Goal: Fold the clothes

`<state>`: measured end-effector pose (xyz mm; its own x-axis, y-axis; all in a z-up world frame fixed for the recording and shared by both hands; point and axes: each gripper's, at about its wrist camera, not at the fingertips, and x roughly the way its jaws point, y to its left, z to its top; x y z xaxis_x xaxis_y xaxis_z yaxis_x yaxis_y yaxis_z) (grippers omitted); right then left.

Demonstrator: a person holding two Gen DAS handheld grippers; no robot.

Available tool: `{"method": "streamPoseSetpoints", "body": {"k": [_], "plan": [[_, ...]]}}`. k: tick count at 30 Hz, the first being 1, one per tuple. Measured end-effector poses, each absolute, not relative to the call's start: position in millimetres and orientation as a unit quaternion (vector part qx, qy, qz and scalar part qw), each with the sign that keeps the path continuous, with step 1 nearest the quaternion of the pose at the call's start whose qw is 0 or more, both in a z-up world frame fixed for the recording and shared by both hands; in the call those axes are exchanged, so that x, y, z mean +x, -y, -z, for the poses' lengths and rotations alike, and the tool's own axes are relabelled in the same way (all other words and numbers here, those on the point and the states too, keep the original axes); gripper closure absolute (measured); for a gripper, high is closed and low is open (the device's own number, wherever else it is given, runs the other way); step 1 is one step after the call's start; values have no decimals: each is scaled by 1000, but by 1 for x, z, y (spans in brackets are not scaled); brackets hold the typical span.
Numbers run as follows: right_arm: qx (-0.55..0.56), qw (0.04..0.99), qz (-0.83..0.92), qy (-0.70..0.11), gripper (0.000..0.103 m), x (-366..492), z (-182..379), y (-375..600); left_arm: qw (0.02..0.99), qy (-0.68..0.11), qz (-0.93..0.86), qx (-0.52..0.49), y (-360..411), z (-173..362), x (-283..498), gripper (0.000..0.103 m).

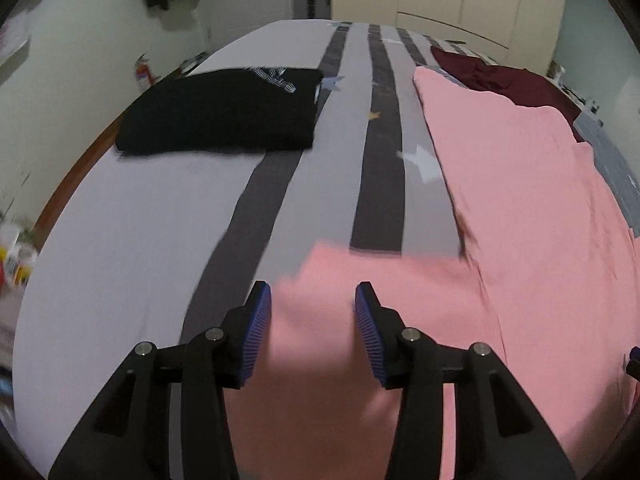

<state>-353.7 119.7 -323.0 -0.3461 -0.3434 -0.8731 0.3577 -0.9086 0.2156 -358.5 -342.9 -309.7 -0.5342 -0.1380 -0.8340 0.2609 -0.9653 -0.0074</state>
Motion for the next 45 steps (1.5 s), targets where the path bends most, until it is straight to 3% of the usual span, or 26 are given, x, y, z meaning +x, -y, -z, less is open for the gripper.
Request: {"method": "streamPoseSetpoints", "body": {"k": [5,8,12,19,23,28,33,36,45], "plan": [[532,205,822,-3,60,-362,328,-111,64,-56,862,500,345,330,-382,64],[535,199,821,-1,60,-365,331,-107,49,-38,860,506,339,340,-384,87],[539,193,820,0,60,-369,335,-103,51,-48,865,496,344,339,-386,95],[538,178,824,1,60,-378,335,-102,117,-100,871,466,398,325,-406,96],[536,168,827,6,60,-383,335,-106,97,-78,876,465,396,314,-396,96],[528,148,836,9,60,-387,333,-117,56,-63,883,463,357,298,-365,93],[511,96,854,5,59,-395,326,-151,26,-72,884,462,306,292,-344,77],[492,51,869,-18,44,-403,320,-183,20,-87,880,467,278,294,-341,76],[463,-40,885,-34,43,-471,320,-256,14,-99,870,482,224,299,-340,76]]}}
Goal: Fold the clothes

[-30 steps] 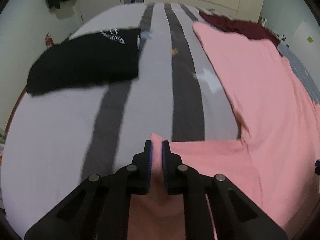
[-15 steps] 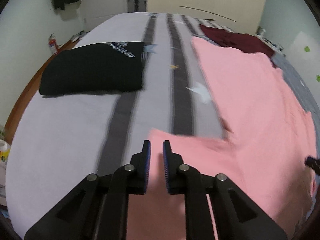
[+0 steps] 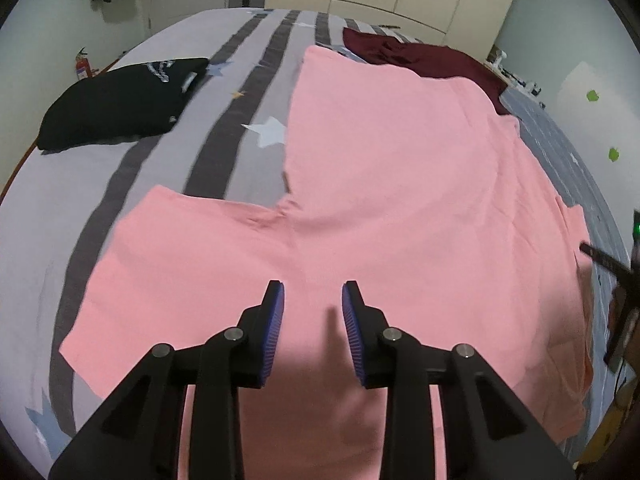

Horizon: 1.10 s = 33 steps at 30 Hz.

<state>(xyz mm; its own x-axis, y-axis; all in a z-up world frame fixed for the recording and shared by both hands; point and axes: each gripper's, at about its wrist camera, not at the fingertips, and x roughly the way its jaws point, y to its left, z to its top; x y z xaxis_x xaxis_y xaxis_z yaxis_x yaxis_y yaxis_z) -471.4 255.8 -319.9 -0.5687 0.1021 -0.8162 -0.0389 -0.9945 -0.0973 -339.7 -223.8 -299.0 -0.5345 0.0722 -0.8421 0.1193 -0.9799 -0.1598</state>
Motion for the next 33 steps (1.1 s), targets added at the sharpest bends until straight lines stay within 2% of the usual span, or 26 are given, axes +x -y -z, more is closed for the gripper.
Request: {"method": "streamPoseSetpoints", "body": {"k": [4,7,13,15,16,18,20,21,33], "plan": [[-454,0,-891,13,43,-492,314,-259,7,-91,870,484,209,296,-344,76],[-454,-46,-889,44,43,-494,317,-238,11,-90,869,487,201,295,-346,76],[-478,-38,-877,31,44,-507,342,-238,15,-90,868,487,188,292,-345,76],[-479,-53,-876,20,64,-511,343,-240,16,-90,867,490,186,292,-343,76],[-480,-63,-875,16,68,-512,343,-240,17,-90,866,491,184,292,-342,76],[-481,-82,-873,0,84,-514,340,-244,19,-91,865,492,182,292,-340,76],[-479,-90,-873,-12,92,-513,337,-246,20,-95,864,495,178,291,-337,76],[-480,-87,-873,-18,102,-513,337,-250,20,-96,863,495,176,290,-337,76],[-479,-65,-874,-58,102,-507,329,-298,3,-90,864,495,140,284,-341,76]]}}
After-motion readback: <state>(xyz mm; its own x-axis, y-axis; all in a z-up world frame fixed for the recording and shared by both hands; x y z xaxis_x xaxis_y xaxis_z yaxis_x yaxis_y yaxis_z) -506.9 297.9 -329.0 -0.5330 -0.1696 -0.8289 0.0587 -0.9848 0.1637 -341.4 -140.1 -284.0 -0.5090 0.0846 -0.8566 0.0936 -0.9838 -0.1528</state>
